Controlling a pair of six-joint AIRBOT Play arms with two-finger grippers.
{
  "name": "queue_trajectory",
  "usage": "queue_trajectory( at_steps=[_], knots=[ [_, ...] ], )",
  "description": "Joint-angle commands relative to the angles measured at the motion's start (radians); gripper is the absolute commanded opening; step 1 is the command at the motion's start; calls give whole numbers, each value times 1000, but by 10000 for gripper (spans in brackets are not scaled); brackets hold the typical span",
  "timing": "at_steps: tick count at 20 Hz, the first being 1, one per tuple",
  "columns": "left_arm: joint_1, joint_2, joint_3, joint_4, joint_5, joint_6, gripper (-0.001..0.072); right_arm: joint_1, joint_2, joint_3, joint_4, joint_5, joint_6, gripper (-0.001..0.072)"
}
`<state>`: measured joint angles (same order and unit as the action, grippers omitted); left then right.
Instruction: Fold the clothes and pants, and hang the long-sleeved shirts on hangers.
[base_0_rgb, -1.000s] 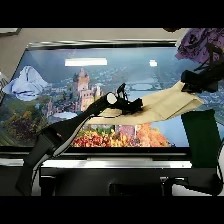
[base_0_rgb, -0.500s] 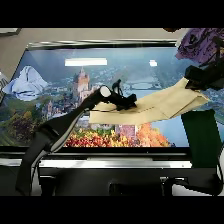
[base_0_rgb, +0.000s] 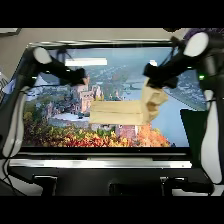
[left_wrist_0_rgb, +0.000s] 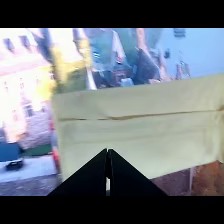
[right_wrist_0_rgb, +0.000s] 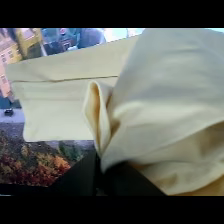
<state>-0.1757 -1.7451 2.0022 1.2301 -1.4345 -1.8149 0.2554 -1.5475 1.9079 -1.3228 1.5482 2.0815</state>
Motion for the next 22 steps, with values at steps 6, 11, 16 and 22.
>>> queue_trajectory(
  at_steps=[6,11,16,22],
  knots=[
    [290,143,0,53,-121,28,12,284,-191,1,70,-251,238,27],
    [305,142,0,54,-120,39,12,293,-267,1,135,-288,245,28],
    [305,141,0,54,-120,39,13,293,-298,1,249,-403,166,243],
    [305,137,0,54,-116,35,12,262,-161,2,291,-350,32,406]
  ],
)
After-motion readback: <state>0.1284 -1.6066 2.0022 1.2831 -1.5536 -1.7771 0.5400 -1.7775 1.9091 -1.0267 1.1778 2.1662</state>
